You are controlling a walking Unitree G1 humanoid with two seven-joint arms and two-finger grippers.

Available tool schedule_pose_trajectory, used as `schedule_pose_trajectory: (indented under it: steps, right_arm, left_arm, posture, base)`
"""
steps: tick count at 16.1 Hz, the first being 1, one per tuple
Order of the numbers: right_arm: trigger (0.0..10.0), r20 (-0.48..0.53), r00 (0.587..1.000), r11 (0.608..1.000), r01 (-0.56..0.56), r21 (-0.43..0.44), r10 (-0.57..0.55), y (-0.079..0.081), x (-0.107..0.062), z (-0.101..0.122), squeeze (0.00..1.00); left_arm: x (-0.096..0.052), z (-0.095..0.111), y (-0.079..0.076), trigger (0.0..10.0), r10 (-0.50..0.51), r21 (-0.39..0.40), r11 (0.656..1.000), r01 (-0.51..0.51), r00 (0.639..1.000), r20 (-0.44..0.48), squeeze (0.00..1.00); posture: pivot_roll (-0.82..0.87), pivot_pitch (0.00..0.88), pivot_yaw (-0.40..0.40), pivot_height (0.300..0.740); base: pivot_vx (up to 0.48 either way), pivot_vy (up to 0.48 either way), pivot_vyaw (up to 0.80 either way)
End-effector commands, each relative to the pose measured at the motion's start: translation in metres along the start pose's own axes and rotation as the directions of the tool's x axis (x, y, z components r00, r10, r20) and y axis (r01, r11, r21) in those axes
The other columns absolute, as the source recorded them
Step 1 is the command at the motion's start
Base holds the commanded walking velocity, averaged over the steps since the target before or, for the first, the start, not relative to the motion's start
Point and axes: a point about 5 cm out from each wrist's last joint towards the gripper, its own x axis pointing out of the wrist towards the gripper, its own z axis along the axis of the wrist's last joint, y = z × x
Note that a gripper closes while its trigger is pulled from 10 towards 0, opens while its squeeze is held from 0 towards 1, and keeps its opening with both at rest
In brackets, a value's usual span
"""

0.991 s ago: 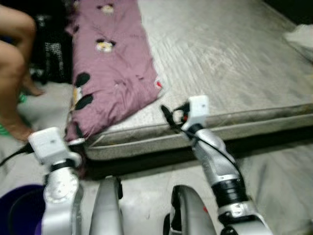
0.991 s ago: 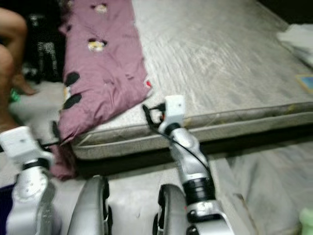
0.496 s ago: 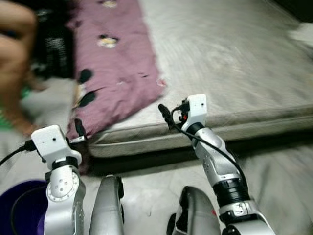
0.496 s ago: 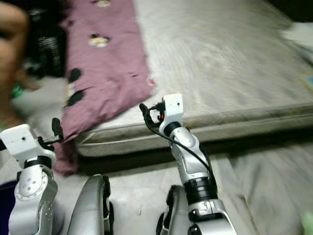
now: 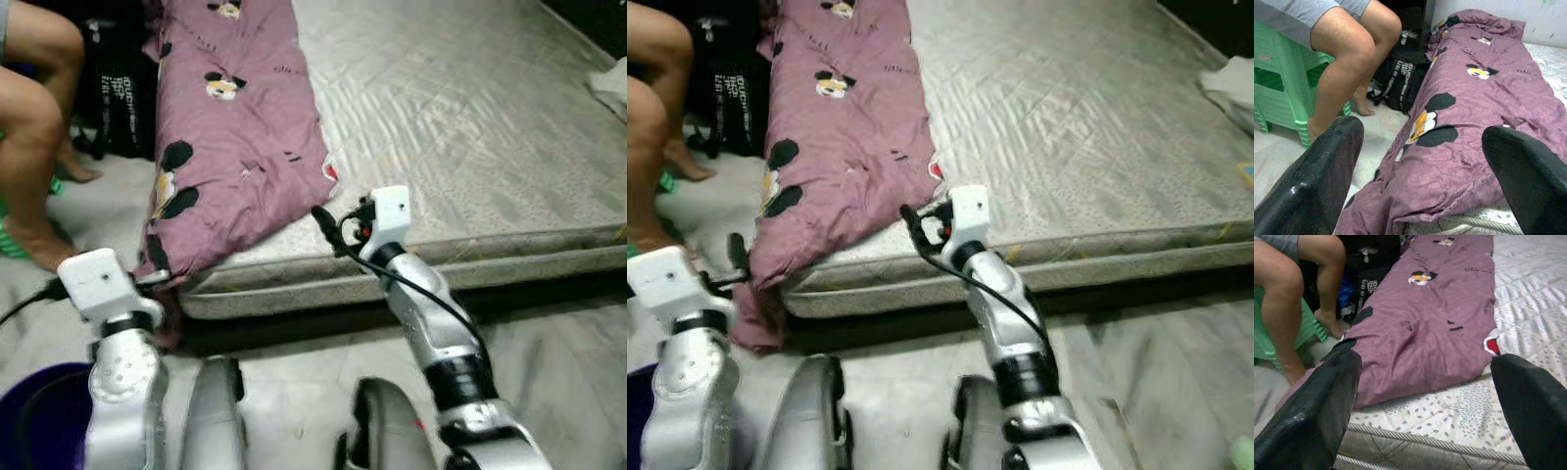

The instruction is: Clean up the room

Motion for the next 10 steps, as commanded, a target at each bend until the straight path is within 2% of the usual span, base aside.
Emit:
schedule_pose_trajectory:
  steps: [1, 2, 10]
  right_arm:
    - [10.0, 0.026, 0.999, 1.0, -0.03, -0.005, 0.03, 0.0073, 0.0028, 0.0068, 0.0]
    - [10.0, 0.023, 0.999, 1.0, -0.026, 0.005, 0.025, 0.0068, 0.0027, 0.0064, 0.0]
    - [10.0, 0.012, 1.0, 1.0, -0.014, 0.003, 0.014, 0.0053, 0.0038, 0.0044, 0.0]
  left_arm:
    - [-0.0006, -0.001, 0.0033, 10.0, 0.009, -0.001, 1.0, -0.009, 1.0, -0.006, 0.0]
    - [-0.0008, -0.001, 0.003, 10.0, 0.008, -0.002, 1.0, -0.008, 1.0, -0.007, 0.0]
    - [-0.0009, -0.0027, 0.002, 10.0, -0.006, -0.001, 1.0, 0.006, 1.0, -0.013, 0.0]
  posture:
    - [-0.01, 0.121, -0.062, 0.62]
    - [-0.01, 0.123, -0.062, 0.62]
    - [0.0, 0.116, -0.063, 0.62]
  base:
    - [0.307, 0.0, 0.78]
    - [0.307, 0.0, 0.64]
    - [0.359, 0.0, 0.0]
